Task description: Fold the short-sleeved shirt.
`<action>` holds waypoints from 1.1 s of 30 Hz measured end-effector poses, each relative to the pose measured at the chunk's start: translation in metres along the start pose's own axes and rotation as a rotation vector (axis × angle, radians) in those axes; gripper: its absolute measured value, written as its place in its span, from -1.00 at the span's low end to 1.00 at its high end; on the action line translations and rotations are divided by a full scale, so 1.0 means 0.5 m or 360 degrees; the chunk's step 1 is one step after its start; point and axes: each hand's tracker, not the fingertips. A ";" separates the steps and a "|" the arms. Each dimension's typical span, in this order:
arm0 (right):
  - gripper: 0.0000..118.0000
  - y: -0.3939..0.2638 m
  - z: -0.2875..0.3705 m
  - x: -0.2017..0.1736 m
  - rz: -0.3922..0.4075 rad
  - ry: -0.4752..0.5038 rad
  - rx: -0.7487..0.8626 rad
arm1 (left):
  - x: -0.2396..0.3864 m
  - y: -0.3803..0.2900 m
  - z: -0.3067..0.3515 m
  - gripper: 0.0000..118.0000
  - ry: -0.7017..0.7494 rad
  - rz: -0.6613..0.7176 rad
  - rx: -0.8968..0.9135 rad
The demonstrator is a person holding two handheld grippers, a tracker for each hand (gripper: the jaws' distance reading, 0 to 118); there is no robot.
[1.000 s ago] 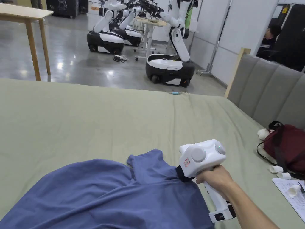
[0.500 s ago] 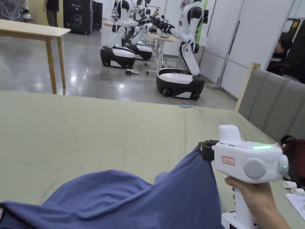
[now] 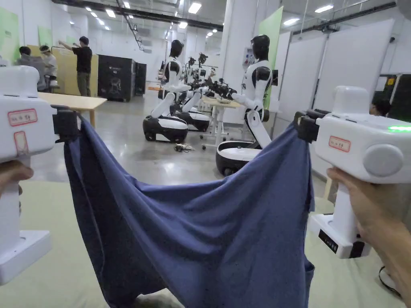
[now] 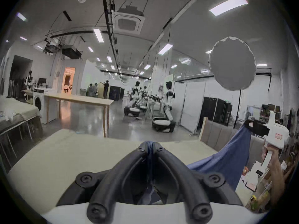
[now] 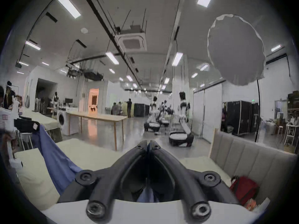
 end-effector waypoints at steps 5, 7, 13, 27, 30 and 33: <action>-0.89 0.139 -0.101 -0.013 0.0035 -0.0094 0.0066 | -0.004 0.120 -0.103 -0.95 0.0090 -0.0067 0.0064; -0.89 0.186 -0.139 -0.010 0.0027 -0.0117 0.0073 | -0.012 0.167 -0.145 -0.95 0.0083 -0.0086 0.0063; -0.89 0.284 -0.235 0.012 -0.0144 -0.0184 0.0117 | -0.032 0.273 -0.228 -0.95 0.0148 -0.0199 0.0070; -0.89 0.340 -0.341 0.049 -0.0167 -0.0316 0.0124 | -0.071 0.343 -0.332 -0.94 0.0215 -0.0097 0.0135; -0.89 0.328 -0.352 0.048 -0.0154 -0.0315 0.0114 | -0.077 0.333 -0.342 -0.95 0.0195 -0.0093 0.0146; -0.89 0.309 -0.354 0.045 -0.0135 -0.0317 0.0111 | -0.078 0.319 -0.347 -0.95 0.0187 -0.0068 0.0153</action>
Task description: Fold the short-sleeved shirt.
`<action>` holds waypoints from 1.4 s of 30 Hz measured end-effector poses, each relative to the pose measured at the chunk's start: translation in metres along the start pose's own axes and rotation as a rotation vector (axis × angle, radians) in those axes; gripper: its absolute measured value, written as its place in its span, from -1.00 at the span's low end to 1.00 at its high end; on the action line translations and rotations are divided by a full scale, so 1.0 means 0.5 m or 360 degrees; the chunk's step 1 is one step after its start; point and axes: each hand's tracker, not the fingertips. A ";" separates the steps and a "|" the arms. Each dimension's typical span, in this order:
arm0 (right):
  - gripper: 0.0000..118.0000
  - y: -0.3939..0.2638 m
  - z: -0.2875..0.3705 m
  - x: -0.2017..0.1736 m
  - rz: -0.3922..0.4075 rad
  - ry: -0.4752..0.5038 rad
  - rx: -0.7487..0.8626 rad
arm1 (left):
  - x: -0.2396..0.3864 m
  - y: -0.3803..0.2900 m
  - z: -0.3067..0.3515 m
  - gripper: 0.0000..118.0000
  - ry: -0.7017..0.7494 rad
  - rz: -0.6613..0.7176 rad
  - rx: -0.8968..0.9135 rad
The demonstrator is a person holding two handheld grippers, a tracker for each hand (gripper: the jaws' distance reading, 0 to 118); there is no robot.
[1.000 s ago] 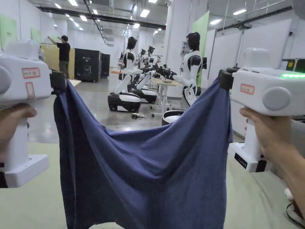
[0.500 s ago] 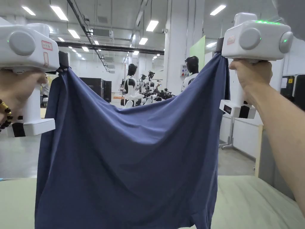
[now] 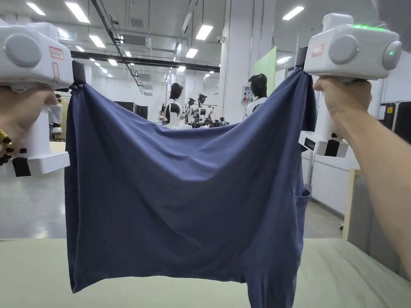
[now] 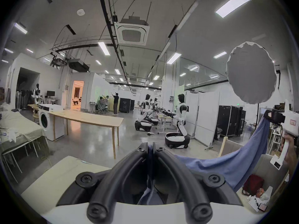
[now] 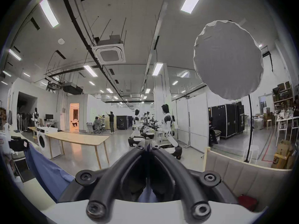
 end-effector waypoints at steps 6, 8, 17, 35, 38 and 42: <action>-0.89 -0.081 0.010 0.004 0.0083 0.0008 -0.0043 | 0.001 -0.066 0.001 -0.95 0.0000 -0.0083 -0.0055; -0.89 -0.110 0.011 0.018 0.0088 -0.0020 -0.0078 | -0.011 -0.095 0.001 -0.95 0.0028 -0.0089 -0.0080; -0.89 -0.256 0.023 0.101 -0.0039 -0.0088 -0.0241 | -0.089 -0.248 0.002 -0.94 0.0066 0.0041 -0.0217; -0.89 -0.450 0.152 0.158 -0.0096 -0.0011 -0.0405 | -0.105 -0.471 0.114 -0.95 -0.0015 0.0118 -0.0388; -0.89 -0.460 0.228 0.176 -0.0090 0.0005 -0.0412 | -0.118 -0.487 0.181 -0.95 -0.0050 0.0178 -0.0387; -0.89 -0.483 0.337 0.197 -0.0108 0.0035 -0.0437 | -0.132 -0.524 0.278 -0.94 -0.0110 0.0204 -0.0422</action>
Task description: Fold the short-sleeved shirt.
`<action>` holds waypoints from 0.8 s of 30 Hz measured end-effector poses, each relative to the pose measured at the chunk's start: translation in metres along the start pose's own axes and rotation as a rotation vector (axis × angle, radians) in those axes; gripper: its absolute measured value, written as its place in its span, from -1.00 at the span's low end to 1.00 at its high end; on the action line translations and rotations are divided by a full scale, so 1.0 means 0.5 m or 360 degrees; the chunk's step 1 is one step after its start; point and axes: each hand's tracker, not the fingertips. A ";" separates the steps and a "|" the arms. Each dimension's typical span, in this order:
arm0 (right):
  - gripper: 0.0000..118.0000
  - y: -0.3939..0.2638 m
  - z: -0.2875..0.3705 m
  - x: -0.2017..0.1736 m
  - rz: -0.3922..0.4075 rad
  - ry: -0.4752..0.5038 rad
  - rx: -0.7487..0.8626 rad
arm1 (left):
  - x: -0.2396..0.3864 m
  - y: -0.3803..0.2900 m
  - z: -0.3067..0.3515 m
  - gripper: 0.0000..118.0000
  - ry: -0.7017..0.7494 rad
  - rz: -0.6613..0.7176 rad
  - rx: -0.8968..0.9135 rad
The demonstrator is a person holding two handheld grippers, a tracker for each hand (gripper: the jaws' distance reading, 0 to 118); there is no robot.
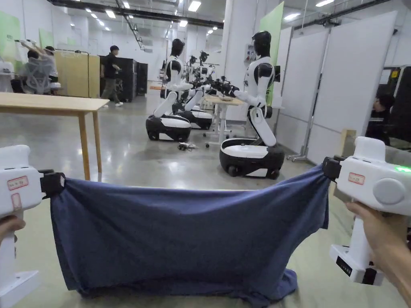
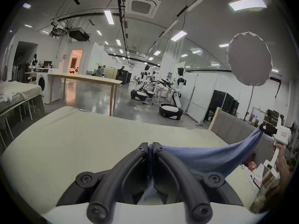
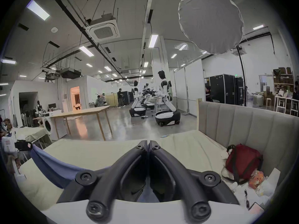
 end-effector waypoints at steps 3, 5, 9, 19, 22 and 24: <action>-0.89 -0.049 0.078 0.005 0.0152 -0.0024 -0.0047 | -0.003 -0.057 0.071 -0.94 -0.0023 -0.0065 -0.0033; -0.89 -0.083 0.130 0.013 0.0168 -0.0005 -0.0059 | -0.011 -0.095 0.116 -0.95 -0.0042 -0.0076 -0.0069; -0.89 -0.157 0.236 0.034 0.0137 0.0052 -0.0154 | -0.033 -0.190 0.212 -0.94 -0.0079 0.0016 -0.0157; -0.89 -0.346 0.406 0.084 0.0094 0.0094 -0.0574 | -0.074 -0.408 0.375 -0.94 -0.0063 0.0125 -0.0469; -0.89 -0.412 0.425 0.095 0.0128 -0.0002 -0.0755 | -0.084 -0.456 0.394 -0.95 -0.0039 0.0159 -0.0552; -0.89 -0.458 0.416 0.109 0.0153 -0.0046 -0.0916 | -0.094 -0.484 0.396 -0.94 -0.0034 0.0196 -0.0603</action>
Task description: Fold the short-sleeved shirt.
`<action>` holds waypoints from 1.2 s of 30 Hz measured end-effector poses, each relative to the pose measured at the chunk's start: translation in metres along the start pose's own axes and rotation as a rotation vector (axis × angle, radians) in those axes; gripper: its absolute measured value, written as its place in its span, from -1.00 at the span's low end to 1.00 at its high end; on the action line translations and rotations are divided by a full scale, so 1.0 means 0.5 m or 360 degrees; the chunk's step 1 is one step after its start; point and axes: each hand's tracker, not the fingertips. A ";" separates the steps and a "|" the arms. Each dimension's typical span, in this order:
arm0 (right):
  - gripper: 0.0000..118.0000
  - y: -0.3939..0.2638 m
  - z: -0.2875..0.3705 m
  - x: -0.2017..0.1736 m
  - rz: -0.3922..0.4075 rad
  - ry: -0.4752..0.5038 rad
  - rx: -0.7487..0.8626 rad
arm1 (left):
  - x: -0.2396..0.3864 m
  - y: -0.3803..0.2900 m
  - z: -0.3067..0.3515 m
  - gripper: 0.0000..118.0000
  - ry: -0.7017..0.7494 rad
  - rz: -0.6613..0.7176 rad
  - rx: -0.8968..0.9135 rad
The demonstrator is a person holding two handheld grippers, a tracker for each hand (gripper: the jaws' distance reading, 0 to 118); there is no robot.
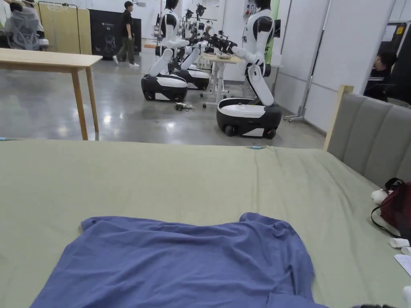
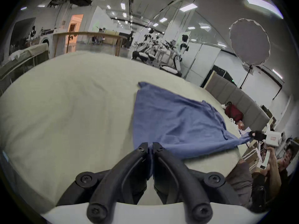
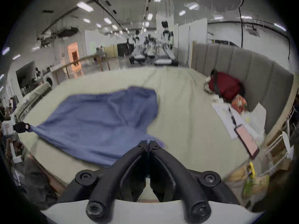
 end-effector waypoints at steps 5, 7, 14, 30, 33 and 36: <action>-0.89 -0.052 -0.069 0.002 0.0042 -0.0028 -0.0306 | -0.012 -0.031 -0.030 -0.94 0.0043 0.0009 -0.0099; -0.89 -0.060 -0.079 0.000 0.0042 -0.0029 -0.0292 | -0.011 -0.029 -0.034 -0.94 0.0045 0.0023 -0.0106; 0.54 -0.047 0.030 0.007 -0.0107 0.0024 0.0066 | -0.008 -0.005 0.036 0.98 0.0041 0.0070 0.0018; -0.95 -0.121 0.224 -0.060 -0.0234 0.0134 0.0331 | 0.047 -0.046 0.167 -1.00 0.0268 0.0007 0.0222; -0.95 -0.118 0.223 -0.061 -0.0242 0.0159 0.0340 | 0.048 -0.028 0.116 -0.61 0.0398 -0.0078 0.0194; -0.95 -0.116 0.210 -0.058 -0.0246 0.0192 0.0338 | 0.043 -0.014 0.033 0.97 0.0452 -0.0152 0.0036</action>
